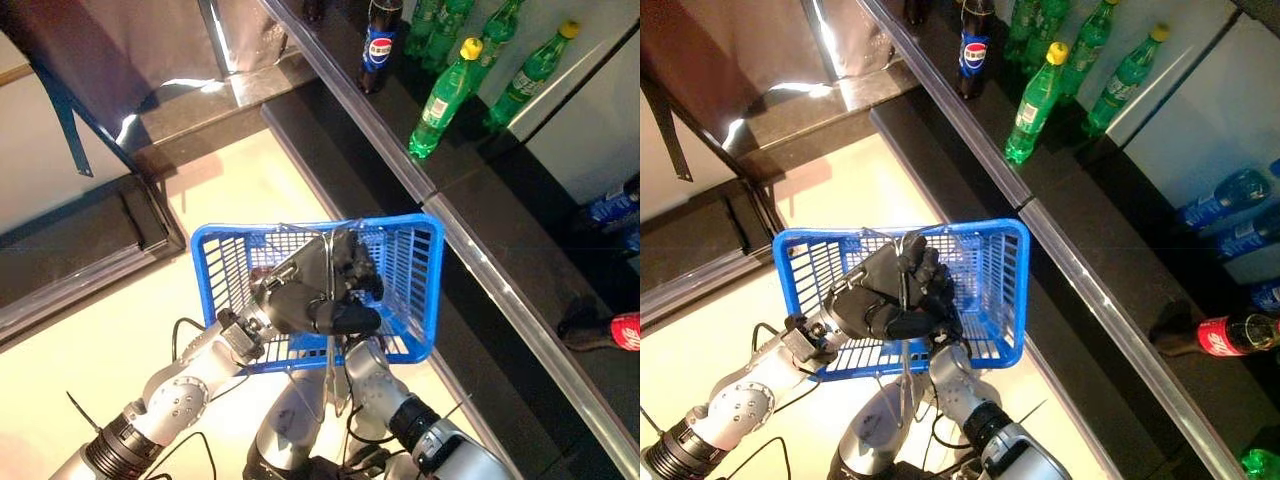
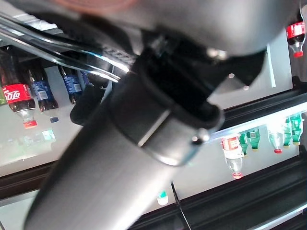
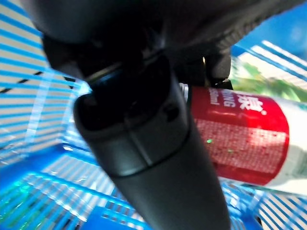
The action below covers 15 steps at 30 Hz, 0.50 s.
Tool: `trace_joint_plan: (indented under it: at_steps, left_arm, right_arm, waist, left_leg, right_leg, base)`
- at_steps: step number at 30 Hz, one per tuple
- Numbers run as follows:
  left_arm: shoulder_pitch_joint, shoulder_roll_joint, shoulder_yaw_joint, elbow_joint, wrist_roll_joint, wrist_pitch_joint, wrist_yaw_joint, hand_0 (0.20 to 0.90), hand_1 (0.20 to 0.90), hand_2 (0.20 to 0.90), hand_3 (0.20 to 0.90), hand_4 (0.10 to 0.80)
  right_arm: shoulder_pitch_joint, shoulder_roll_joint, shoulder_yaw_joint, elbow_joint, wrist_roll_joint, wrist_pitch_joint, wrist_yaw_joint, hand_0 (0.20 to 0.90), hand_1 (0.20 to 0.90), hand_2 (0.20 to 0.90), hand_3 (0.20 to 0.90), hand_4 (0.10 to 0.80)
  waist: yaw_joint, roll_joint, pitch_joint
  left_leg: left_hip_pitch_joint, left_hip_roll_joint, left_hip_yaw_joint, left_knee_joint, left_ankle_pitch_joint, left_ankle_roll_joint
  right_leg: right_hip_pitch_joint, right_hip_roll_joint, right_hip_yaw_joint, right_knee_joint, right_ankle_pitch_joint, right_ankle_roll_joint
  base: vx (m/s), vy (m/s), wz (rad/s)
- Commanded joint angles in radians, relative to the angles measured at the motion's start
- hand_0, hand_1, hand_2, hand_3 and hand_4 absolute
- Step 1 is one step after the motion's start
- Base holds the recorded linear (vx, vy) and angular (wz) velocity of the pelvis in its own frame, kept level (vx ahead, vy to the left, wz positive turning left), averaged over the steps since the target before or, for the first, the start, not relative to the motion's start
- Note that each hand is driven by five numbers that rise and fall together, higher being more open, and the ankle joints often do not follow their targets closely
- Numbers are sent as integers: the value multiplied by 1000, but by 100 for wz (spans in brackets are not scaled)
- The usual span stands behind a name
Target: Pick up the drink and place into the basket.
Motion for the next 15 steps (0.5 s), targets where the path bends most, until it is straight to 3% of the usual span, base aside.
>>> trace_joint_plan:
  at_steps: [1,4,5,6,7,15]
  left_arm:
    - [-340,-293,28,-475,-40,-271,-248,300,300,300,200,100]
    - [-341,-304,31,-467,-23,-276,-241,300,300,300,200,100]
    - [-340,-306,33,-466,-21,-279,-241,300,300,300,200,100]
    - [-338,-308,36,-464,-20,-281,-241,300,300,300,200,100]
    - [-336,-311,39,-463,-16,-283,-236,300,300,300,200,100]
    - [-318,-316,55,-450,16,-323,-218,300,300,300,200,100]
  right_arm:
    - [-72,157,27,59,36,-26,86,300,300,300,200,100]
    - [-80,161,8,63,51,-35,65,300,300,300,200,100]
    - [-79,162,6,64,50,-38,56,507,507,507,442,342]
    - [-76,162,5,64,44,-41,36,766,766,766,744,644]
    - [-71,161,1,69,31,-42,20,900,900,900,900,800]
    - [-36,131,-9,-14,-5,-104,-30,900,900,900,900,800]
  waist:
    - [6,82,-246]
    - [1,73,-248]
    - [0,72,-249]
    - [-2,70,-250]
    - [-4,68,-252]
    - [-28,57,-258]
  left_leg:
    - [64,6,12,36,-89,5]
    - [65,8,14,36,-90,6]
    - [65,9,15,36,-90,7]
    - [66,10,18,36,-90,7]
    - [68,12,21,35,-90,8]
    - [68,27,38,18,-65,9]
  right_leg:
    - [-64,5,-1,50,152,-40]
    - [-67,5,5,55,153,-40]
    - [-68,5,7,56,155,-39]
    - [-68,4,9,57,157,-39]
    - [-69,3,13,58,159,-37]
    - [-78,6,11,44,188,-43]
  base:
    - [0,0,0]
    - [23,-8,1]
    - [0,0,0]
    - [30,-1,-1]
    - [32,-2,-3]
    - [-13,9,-5]
